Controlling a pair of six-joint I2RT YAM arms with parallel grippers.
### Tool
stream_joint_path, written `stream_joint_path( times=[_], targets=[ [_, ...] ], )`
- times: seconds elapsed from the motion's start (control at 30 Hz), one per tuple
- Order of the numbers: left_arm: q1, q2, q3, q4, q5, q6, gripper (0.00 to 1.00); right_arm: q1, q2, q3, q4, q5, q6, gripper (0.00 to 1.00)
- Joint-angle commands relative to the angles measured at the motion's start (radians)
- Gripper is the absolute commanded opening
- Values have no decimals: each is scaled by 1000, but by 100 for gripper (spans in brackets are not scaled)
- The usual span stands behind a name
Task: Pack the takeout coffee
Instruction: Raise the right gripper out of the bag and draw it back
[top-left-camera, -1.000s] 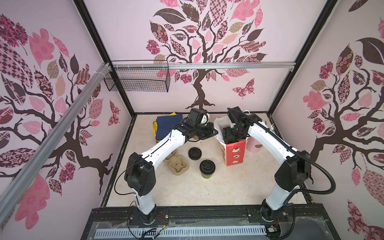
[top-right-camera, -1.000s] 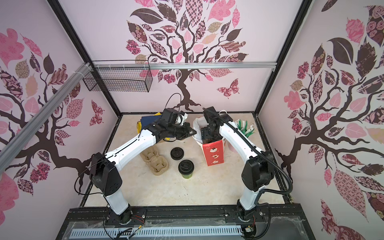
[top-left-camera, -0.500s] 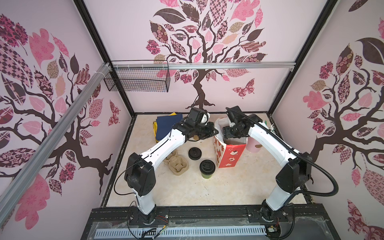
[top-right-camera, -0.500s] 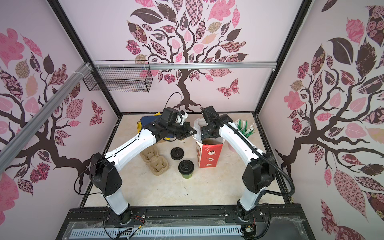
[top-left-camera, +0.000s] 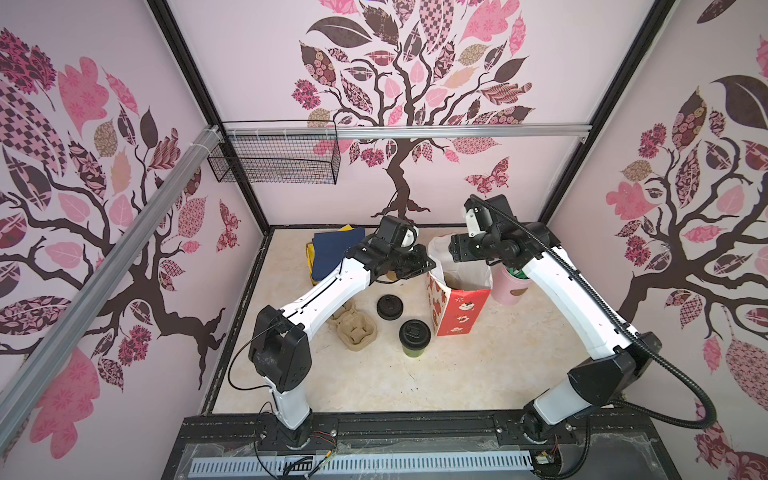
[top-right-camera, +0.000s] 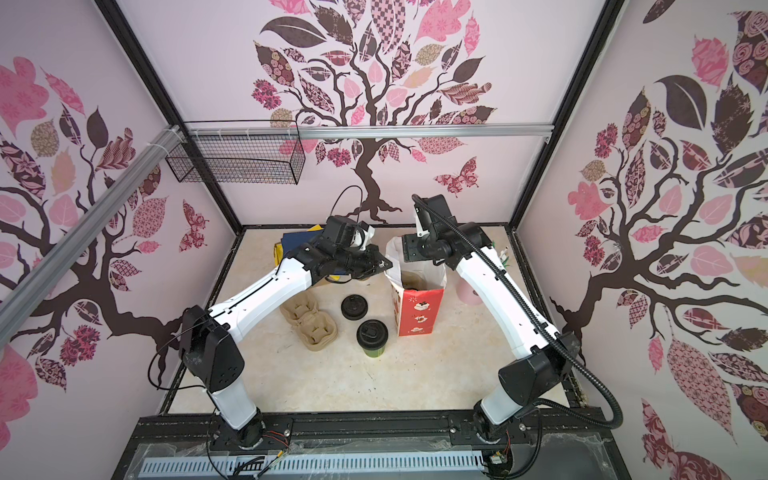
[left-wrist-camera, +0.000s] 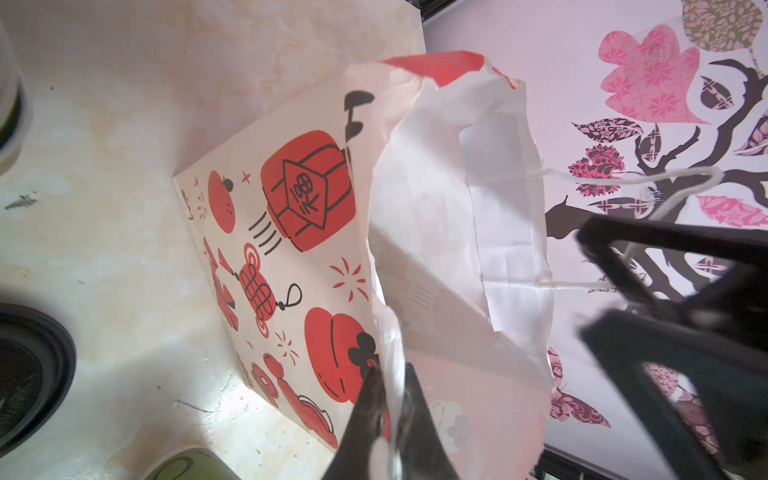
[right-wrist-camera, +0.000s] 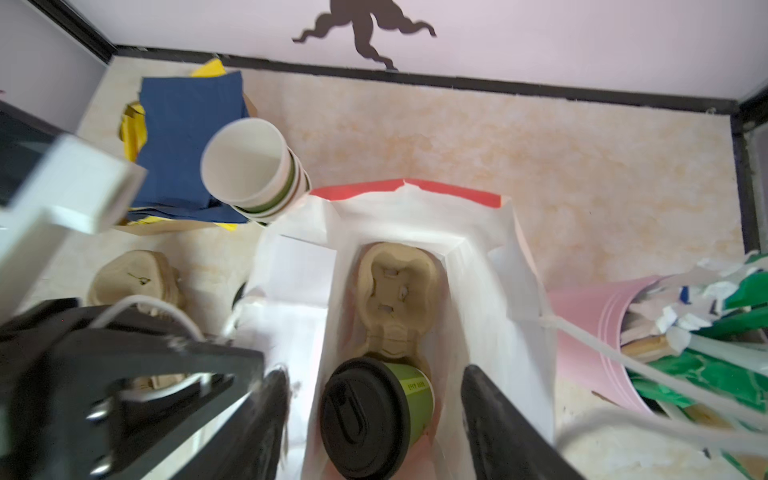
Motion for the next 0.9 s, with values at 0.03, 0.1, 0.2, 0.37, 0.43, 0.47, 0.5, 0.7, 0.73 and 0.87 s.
stream_joint_path(
  times=[0.03,0.1,0.2,0.37,0.43,0.47,0.5,0.7,0.73,0.87],
  targets=[
    [-1,-39,16,-20,-38,25,28,6,-57,129,-177,-14,-16,71],
    [1,-50,27,-36,-59,40,37,7,-65,175,-258,9,2,72],
    [8,-76,31,-54,-88,60,49,6,-74,230,-389,39,63,74],
    [28,-133,32,-90,-137,99,61,8,-105,206,-496,39,273,74],
    [39,-163,34,-108,-167,123,64,16,-128,171,-494,39,378,74],
    [44,-175,34,-115,-181,132,64,27,-139,153,-484,48,424,73],
    [52,-191,34,-124,-197,142,65,40,-147,136,-477,68,484,73],
    [93,-277,-1,-153,-271,172,65,68,-117,98,-527,148,908,73],
    [97,-291,-11,-151,-276,172,66,67,-113,81,-526,136,964,73],
    [110,-330,-42,-155,-287,172,65,69,-103,12,-525,105,1113,73]
  ],
)
